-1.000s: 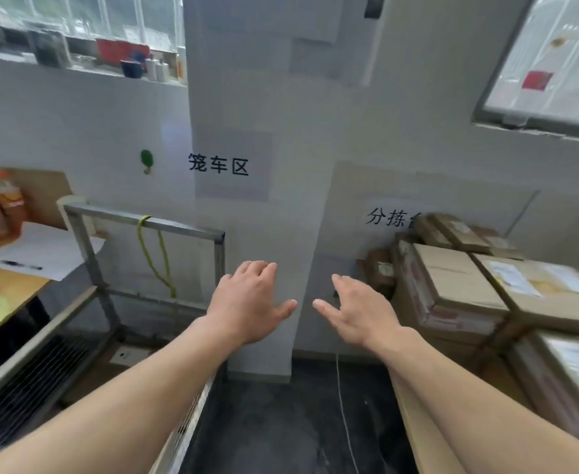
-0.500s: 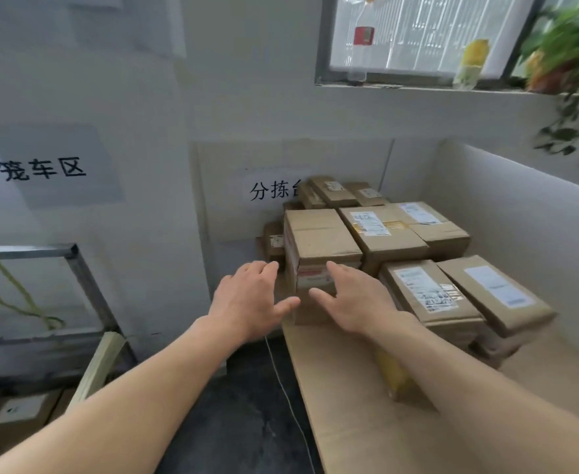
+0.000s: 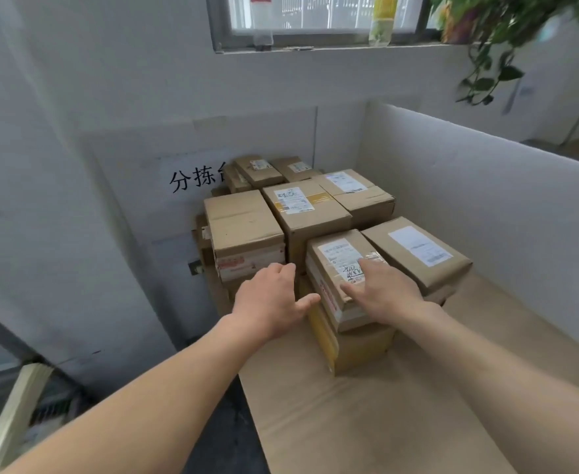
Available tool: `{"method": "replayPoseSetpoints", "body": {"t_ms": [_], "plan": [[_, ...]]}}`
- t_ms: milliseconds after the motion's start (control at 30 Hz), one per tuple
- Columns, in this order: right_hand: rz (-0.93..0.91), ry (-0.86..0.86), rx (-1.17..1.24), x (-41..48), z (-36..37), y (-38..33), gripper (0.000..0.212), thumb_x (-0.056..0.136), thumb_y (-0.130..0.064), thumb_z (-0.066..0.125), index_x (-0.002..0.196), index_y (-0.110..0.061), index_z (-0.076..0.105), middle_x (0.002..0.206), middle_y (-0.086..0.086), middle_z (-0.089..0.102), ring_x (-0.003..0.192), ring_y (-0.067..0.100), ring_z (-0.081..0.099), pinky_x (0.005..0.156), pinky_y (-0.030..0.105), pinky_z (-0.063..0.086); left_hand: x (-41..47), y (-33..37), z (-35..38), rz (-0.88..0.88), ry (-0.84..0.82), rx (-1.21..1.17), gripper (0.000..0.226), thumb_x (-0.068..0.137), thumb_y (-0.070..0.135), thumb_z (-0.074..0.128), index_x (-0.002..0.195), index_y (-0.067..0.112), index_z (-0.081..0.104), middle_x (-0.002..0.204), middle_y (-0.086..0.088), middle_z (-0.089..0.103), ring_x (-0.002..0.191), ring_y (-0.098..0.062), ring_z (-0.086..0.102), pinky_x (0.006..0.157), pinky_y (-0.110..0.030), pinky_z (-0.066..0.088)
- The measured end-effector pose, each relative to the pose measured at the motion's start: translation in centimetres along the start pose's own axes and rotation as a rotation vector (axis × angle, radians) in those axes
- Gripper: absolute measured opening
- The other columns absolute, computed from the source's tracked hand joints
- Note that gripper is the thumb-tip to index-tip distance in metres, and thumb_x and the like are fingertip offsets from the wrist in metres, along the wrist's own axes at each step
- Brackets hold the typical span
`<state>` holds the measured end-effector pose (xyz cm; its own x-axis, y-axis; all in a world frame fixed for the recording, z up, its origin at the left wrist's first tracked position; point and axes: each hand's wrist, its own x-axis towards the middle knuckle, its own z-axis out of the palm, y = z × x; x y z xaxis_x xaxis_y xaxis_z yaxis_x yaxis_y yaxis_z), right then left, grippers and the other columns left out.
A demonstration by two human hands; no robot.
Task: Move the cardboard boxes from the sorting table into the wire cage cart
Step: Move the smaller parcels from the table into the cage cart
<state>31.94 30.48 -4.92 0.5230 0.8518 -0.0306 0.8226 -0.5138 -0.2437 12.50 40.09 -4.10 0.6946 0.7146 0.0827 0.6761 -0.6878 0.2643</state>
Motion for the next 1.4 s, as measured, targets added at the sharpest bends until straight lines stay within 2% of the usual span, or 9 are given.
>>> {"method": "replayPoseSetpoints", "body": {"t_ms": [167, 433, 567, 733, 833, 967, 1133, 1233, 1400], "plan": [[0.076, -0.003, 0.058, 1.9, 0.8, 3.0, 0.055, 0.093, -0.060, 0.050, 0.134, -0.024, 0.051, 0.124, 0.002, 0.062, 0.107, 0.026, 0.058, 0.084, 0.043, 0.051, 2.4, 2.2, 2.1, -0.022, -0.058, -0.004, 0.072, 0.090, 0.070, 0.050, 0.143, 0.022, 0.044, 0.141, -0.001, 0.052, 0.125, -0.022, 0.053, 0.091, -0.041, 0.050], [0.153, 0.004, 0.136, 4.9, 2.5, 6.1, 0.034, 0.091, -0.056, 0.053, 0.106, -0.026, 0.056, 0.100, -0.003, 0.063, 0.088, 0.023, 0.056, 0.068, 0.039, 0.044, 6.1, 4.1, 5.8, -0.146, -0.171, -0.134, 0.067, 0.088, 0.066, 0.056, 0.138, 0.021, 0.047, 0.137, -0.002, 0.054, 0.121, -0.024, 0.055, 0.090, -0.038, 0.048], [0.180, 0.025, 0.189, 5.7, 3.3, 6.8, 0.034, 0.090, -0.055, 0.055, 0.106, -0.025, 0.055, 0.101, -0.003, 0.065, 0.092, 0.025, 0.059, 0.074, 0.040, 0.047, 7.4, 4.8, 7.1, -0.189, -0.190, -0.196, 0.063, 0.087, 0.063, 0.060, 0.132, 0.020, 0.051, 0.128, -0.002, 0.060, 0.112, -0.023, 0.059, 0.083, -0.035, 0.049], [0.199, 0.059, 0.243, 6.1, 4.0, 6.7, 0.035, 0.089, -0.055, 0.059, 0.098, -0.022, 0.052, 0.096, 0.000, 0.065, 0.086, 0.025, 0.058, 0.069, 0.037, 0.041, 8.1, 5.2, 8.1, -0.213, -0.205, -0.319, 0.061, 0.087, 0.055, 0.065, 0.133, 0.018, 0.049, 0.127, 0.001, 0.064, 0.112, -0.022, 0.062, 0.090, -0.038, 0.052], [0.200, 0.090, 0.240, 5.6, 4.3, 6.0, 0.036, 0.088, -0.056, 0.060, 0.099, -0.022, 0.054, 0.098, 0.000, 0.067, 0.088, 0.026, 0.060, 0.072, 0.038, 0.045, 7.9, 5.2, 8.5, -0.242, -0.190, -0.414, 0.058, 0.085, 0.046, 0.073, 0.131, 0.017, 0.050, 0.126, 0.001, 0.065, 0.111, -0.022, 0.062, 0.092, -0.039, 0.052], [0.220, 0.147, 0.267, 4.0, 4.4, 4.6, 0.039, 0.086, -0.055, 0.063, 0.106, -0.022, 0.056, 0.103, 0.000, 0.068, 0.092, 0.025, 0.063, 0.077, 0.039, 0.051, 6.7, 4.6, 8.6, -0.244, -0.132, -0.542, 0.055, 0.082, 0.031, 0.079, 0.129, 0.021, 0.053, 0.125, 0.006, 0.066, 0.106, -0.015, 0.063, 0.083, -0.029, 0.048], [0.254, 0.207, 0.309, 0.2, 4.4, 2.1, 0.043, 0.085, -0.054, 0.065, 0.112, -0.022, 0.056, 0.111, 0.001, 0.068, 0.101, 0.026, 0.063, 0.086, 0.039, 0.052, 3.6, 3.2, 7.1, -0.185, -0.091, -0.583, 0.053, 0.079, 0.026, 0.080, 0.124, 0.022, 0.053, 0.120, 0.008, 0.068, 0.106, -0.016, 0.064, 0.083, -0.028, 0.049], [0.259, 0.210, 0.309, -2.9, 4.3, 0.1, 0.044, 0.084, -0.053, 0.065, 0.114, -0.023, 0.057, 0.112, 0.001, 0.068, 0.104, 0.026, 0.063, 0.088, 0.039, 0.051, 0.6, 1.9, 6.1, -0.153, -0.099, -0.598, 0.054, 0.079, 0.025, 0.080, 0.125, 0.022, 0.053, 0.122, 0.008, 0.068, 0.107, -0.016, 0.064, 0.087, -0.029, 0.049], [0.275, 0.237, 0.320, -8.7, 5.1, -3.9, 0.045, 0.080, -0.052, 0.068, 0.114, -0.024, 0.060, 0.110, -0.001, 0.070, 0.104, 0.025, 0.063, 0.086, 0.036, 0.050, -5.9, -0.8, 5.0, -0.142, -0.103, -0.679, 0.053, 0.078, 0.023, 0.081, 0.124, 0.025, 0.055, 0.120, 0.010, 0.068, 0.105, -0.012, 0.064, 0.083, -0.025, 0.048]]}}
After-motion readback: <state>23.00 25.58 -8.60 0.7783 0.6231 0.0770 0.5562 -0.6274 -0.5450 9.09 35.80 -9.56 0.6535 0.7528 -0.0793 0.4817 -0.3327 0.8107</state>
